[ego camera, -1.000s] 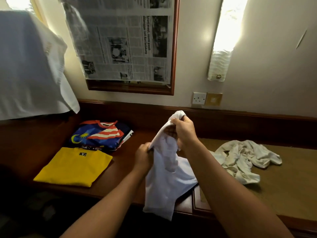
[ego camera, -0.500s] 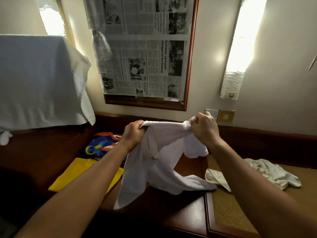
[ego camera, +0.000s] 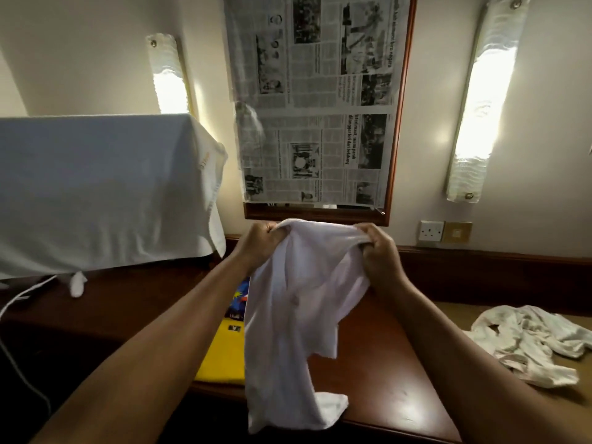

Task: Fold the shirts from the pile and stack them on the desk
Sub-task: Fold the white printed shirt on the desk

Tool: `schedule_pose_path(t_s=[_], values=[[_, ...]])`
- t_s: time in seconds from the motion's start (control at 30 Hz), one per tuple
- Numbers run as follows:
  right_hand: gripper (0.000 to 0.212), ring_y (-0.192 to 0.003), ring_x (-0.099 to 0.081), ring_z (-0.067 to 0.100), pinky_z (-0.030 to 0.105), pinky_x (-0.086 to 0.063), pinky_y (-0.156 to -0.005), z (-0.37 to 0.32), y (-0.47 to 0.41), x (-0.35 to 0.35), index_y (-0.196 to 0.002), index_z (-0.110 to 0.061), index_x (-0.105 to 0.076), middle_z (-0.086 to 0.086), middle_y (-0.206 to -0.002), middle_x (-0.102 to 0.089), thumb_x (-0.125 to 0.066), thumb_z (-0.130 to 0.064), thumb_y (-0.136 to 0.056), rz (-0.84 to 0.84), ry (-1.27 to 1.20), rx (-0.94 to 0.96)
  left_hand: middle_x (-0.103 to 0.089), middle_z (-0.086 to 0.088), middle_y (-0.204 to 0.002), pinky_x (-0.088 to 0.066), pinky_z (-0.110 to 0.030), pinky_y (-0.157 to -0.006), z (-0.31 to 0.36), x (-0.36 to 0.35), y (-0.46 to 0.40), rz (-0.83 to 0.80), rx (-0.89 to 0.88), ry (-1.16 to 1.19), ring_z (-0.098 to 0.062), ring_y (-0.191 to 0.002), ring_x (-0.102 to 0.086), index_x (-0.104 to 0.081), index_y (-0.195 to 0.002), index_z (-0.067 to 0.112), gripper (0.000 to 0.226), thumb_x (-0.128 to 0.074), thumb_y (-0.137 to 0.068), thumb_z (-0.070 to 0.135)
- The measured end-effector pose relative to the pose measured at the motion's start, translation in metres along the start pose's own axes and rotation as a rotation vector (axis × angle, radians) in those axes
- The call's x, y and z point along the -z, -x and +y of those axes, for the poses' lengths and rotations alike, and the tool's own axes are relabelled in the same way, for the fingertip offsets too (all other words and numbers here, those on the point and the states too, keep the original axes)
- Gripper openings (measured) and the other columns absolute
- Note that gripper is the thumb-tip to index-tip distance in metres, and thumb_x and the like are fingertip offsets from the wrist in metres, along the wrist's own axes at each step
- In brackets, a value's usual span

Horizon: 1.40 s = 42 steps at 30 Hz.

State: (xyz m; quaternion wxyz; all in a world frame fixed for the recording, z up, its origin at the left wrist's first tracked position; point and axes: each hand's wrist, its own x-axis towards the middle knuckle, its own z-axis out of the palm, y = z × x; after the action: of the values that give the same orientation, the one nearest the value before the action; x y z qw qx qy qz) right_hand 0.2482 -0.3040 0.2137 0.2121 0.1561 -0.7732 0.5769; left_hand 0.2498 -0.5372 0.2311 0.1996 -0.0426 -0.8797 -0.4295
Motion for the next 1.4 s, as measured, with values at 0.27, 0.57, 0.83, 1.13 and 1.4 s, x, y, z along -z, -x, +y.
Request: schedule_pose_path(t_s=[0.27, 0.57, 0.83, 1.13, 1.4], values=[[0.019, -0.072, -0.061, 0.009, 0.018, -0.047, -0.061, -0.084, 0.001, -0.034, -0.085, -0.009, -0.072, 0.0, -0.077, -0.067, -0.054, -0.011, -0.092, -0.062, 0.209, 0.07, -0.05, -0.003, -0.117, -0.044, -0.018, -0.071, -0.018, -0.059, 0.1, 0.059, -0.135, 0.099, -0.011, -0.094, -0.052, -0.047, -0.127, 0.018, 0.045, -0.061, -0.089, 0.038], [0.021, -0.069, -0.061, 0.018, 0.03, -0.051, -0.065, -0.091, -0.004, -0.001, -0.077, -0.015, -0.072, 0.0, -0.072, -0.065, -0.066, -0.031, -0.088, 0.054, 0.387, 0.012, -0.054, 0.009, -0.106, -0.054, -0.028, -0.079, -0.026, -0.074, 0.126, -0.013, 0.023, 0.015, -0.014, -0.101, -0.06, -0.049, -0.124, 0.018, 0.039, -0.06, -0.09, 0.034], [0.023, -0.069, -0.052, 0.021, 0.027, -0.035, -0.06, -0.069, -0.009, 0.08, -0.09, -0.004, -0.073, 0.012, -0.081, -0.067, -0.055, -0.017, -0.094, 0.078, 0.698, 0.028, -0.061, -0.001, -0.073, -0.034, -0.024, -0.057, -0.021, -0.01, 0.071, 0.206, 0.134, 0.091, -0.021, -0.073, -0.054, -0.064, -0.081, 0.011, 0.014, -0.055, -0.088, 0.002], [0.022, -0.078, -0.054, 0.029, 0.03, -0.038, -0.065, -0.033, -0.004, 0.13, -0.086, -0.009, -0.074, 0.016, -0.089, -0.068, -0.053, -0.001, -0.087, 0.121, 0.677, -0.099, -0.068, -0.02, -0.106, -0.043, -0.035, -0.078, -0.004, -0.008, 0.039, 0.217, 0.018, -0.159, -0.038, -0.1, -0.061, -0.067, -0.107, 0.007, 0.039, -0.041, -0.1, 0.036], [0.035, -0.076, -0.056, 0.022, 0.029, -0.046, -0.07, -0.009, -0.008, 0.152, -0.071, -0.017, -0.071, 0.009, -0.079, -0.067, -0.047, 0.008, -0.073, 0.188, 0.356, -0.263, -0.057, 0.003, -0.059, -0.038, -0.029, -0.058, 0.011, 0.0, 0.037, -0.209, -0.054, -0.202, -0.013, -0.059, -0.051, -0.06, -0.062, 0.015, 0.044, -0.063, -0.086, 0.052]])
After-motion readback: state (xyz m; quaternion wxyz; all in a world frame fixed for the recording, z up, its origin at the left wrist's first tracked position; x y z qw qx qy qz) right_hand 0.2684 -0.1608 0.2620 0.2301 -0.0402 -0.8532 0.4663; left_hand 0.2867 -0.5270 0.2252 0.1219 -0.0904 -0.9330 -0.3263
